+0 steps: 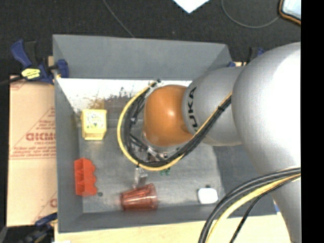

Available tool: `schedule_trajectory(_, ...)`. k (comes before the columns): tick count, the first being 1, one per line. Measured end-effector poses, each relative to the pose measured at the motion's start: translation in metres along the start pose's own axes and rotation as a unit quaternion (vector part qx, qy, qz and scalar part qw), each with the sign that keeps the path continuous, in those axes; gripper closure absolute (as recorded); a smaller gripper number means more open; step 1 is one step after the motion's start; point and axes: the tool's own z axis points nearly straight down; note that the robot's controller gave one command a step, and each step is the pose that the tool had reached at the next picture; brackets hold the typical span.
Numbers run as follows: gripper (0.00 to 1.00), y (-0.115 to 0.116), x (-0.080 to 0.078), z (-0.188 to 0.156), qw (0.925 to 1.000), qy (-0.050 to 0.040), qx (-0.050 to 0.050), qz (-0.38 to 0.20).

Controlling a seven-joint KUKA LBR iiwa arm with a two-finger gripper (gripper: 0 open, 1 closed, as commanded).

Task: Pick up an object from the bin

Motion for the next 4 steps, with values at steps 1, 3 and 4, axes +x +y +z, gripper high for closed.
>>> schedule_trajectory(1, 0.0, 0.016, 0.028, -0.066, 0.9927, -0.0038, 0.0, -0.121)
schedule_trajectory(3, 0.0, 0.005, 0.063, 0.005, 0.9649, -0.0097, 0.002, -0.263)
schedule_trajectory(4, 1.0, -0.023, -0.011, 0.008, 0.9833, -0.0141, 0.001, -0.182)
